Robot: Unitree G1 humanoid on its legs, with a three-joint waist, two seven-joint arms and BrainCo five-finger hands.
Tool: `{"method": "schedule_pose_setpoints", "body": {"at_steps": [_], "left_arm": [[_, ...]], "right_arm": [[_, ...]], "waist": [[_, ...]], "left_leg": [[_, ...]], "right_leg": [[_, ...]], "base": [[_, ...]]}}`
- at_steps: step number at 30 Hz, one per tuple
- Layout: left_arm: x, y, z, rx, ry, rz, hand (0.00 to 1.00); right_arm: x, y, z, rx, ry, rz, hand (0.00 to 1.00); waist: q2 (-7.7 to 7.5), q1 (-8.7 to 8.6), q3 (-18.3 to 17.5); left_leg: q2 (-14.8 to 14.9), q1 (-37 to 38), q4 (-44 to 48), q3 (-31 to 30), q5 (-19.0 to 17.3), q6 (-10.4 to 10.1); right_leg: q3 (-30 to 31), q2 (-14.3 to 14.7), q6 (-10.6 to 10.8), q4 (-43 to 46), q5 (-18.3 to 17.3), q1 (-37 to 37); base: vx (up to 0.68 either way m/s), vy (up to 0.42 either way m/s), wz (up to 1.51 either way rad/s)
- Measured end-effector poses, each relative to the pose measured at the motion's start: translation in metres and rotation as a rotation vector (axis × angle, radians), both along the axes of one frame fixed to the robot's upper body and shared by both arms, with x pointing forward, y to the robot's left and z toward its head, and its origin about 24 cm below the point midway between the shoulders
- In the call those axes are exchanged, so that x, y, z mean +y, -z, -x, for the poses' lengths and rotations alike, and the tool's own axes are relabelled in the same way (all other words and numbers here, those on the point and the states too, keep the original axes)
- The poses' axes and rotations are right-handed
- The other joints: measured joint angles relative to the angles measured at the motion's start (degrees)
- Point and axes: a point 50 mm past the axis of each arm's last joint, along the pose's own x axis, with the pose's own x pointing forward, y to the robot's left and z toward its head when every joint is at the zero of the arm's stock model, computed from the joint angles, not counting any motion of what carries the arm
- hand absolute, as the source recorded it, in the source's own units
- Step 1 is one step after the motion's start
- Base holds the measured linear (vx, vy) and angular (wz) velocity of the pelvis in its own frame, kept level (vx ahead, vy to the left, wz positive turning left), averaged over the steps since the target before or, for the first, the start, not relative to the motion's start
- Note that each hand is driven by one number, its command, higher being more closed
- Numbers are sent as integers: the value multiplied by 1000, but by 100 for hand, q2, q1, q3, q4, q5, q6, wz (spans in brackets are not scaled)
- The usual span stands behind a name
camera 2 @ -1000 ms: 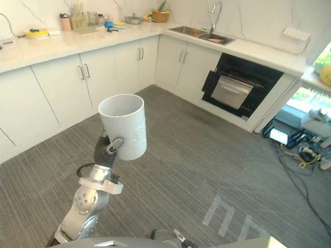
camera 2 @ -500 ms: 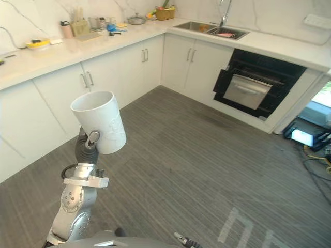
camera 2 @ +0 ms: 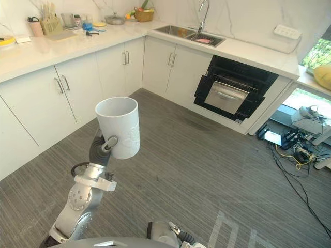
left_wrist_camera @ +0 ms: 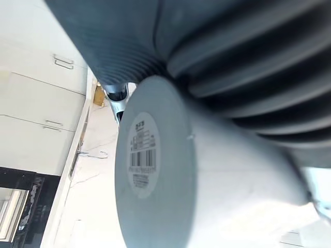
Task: Walk over to the sink, pick up the cup, carry it to the dishwasher, place the cup inside the dishwasher, then close the dishwasher door
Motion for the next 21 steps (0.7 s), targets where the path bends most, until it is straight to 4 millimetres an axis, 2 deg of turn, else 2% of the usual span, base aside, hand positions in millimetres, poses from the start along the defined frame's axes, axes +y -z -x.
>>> {"method": "schedule_pose_setpoints", "body": {"at_steps": [1,2,3,4,5,8,11,14,18,21], "left_arm": [[-3,-2,-2,-3,23,3,100],[-6,-3,-2,-5,43,-1,100],[-10,-3,1,-7,72,-2,100],[-16,0,2,16,85,11,100],[-58,-2,23,-2,294,49,100],[-58,-2,23,-3,293,49,100],[-55,-2,21,-4,276,49,100],[-40,-3,11,-8,201,68,100],[-4,8,-4,28,12,121,100],[19,25,-9,105,-123,157,100]], "right_arm": [[-1,0,1,3,0,5,0],[1,1,5,13,-1,4,0],[8,3,14,33,-2,-12,0],[3,2,13,27,22,-10,0],[6,0,21,28,52,-25,0],[6,0,21,28,52,-25,0],[6,0,21,28,52,-25,0],[5,0,20,25,47,-21,0],[4,0,22,19,48,-14,0],[3,-2,18,-4,38,-15,0]], "waist": [[55,-29,38],[2,-36,36],[-211,-34,-3],[-84,-3,-9],[-104,65,-79],[-104,63,-79],[-98,68,-79],[-74,56,-78],[-43,80,-124],[93,83,-88]], "left_leg": [[217,13,269,-81,-204,-193],[297,12,472,-145,-395,-325],[280,117,718,-174,-679,-501],[455,199,833,-223,-801,-592],[449,351,223,280,-469,-625],[449,351,223,280,-469,-625],[450,349,213,301,-468,-624],[460,359,190,310,-461,-617],[464,395,-8,340,-398,-602],[634,427,82,374,-549,-611]], "right_leg": [[54,79,-14,-832,321,269],[182,64,-16,-1261,730,505],[382,-94,261,-1429,1231,742],[327,90,210,-1298,1161,819],[175,48,158,-1875,1261,1048],[176,48,158,-1877,1261,1047],[189,59,152,-1930,1271,1055],[171,70,147,-2074,1327,1129],[159,125,141,-2189,1351,1138],[146,272,100,-1895,1122,1062]], "base": [[325,-177,22],[393,-276,29],[400,-328,15],[312,-272,8],[175,-141,-4],[0,0,0],[0,0,-2],[0,0,0],[12,-4,-1],[68,-33,-6]]}}
